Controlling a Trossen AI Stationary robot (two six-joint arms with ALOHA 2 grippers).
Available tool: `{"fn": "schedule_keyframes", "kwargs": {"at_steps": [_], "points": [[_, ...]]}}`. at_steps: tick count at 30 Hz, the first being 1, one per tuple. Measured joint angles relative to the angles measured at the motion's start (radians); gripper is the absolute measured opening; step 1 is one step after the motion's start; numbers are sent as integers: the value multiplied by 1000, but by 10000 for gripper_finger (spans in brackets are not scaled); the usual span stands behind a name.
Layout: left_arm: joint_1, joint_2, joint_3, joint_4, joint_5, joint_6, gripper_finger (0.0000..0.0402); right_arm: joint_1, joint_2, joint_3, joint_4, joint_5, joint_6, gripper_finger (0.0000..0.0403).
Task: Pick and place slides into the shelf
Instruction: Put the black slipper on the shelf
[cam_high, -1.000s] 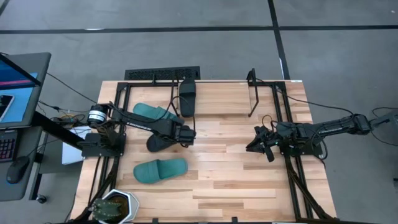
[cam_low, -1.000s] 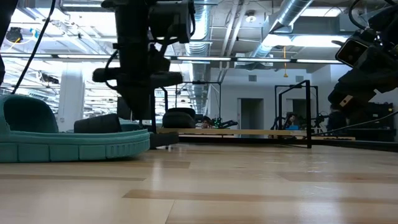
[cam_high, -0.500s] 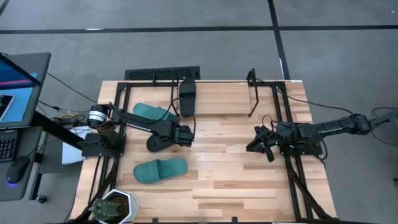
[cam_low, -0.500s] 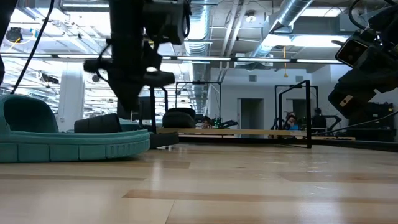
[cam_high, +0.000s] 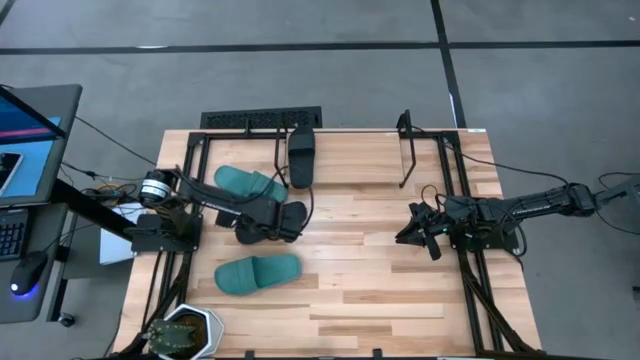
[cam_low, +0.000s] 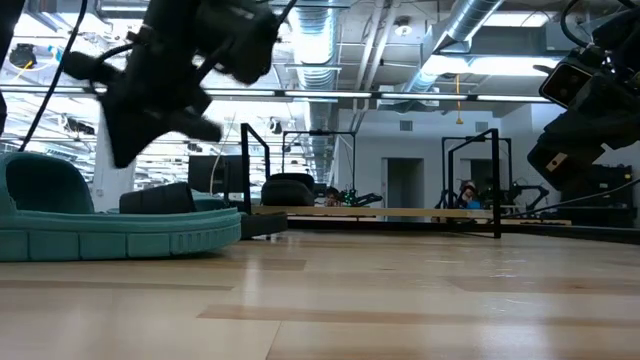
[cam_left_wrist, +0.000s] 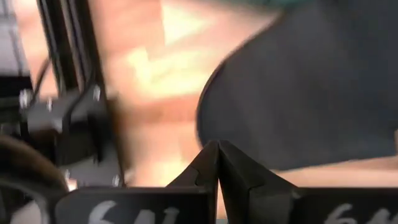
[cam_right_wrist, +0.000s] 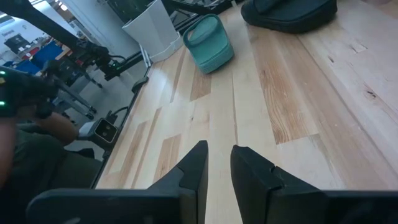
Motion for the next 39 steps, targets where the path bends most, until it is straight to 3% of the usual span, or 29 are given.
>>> {"fn": "schedule_keyframes", "kwargs": {"at_steps": [5, 20, 27, 33, 39], "points": [[1, 1, -50, 47, 102, -20, 0, 0, 0, 0, 0, 0, 0, 59], [51, 1, -69, 269, 56, 103, 0, 0, 0, 0, 0, 0, 0, 59], [51, 0, -67, 394, 15, 193, 0, 0, 0, 0, 0, 0, 0, 59], [51, 0, -65, 401, -12, 209, 0, 0, 0, 0, 0, 0, 0, 59], [36, 0, 2, 424, -172, 256, 0, 0, 0, 0, 0, 0, 0, 59]]}}
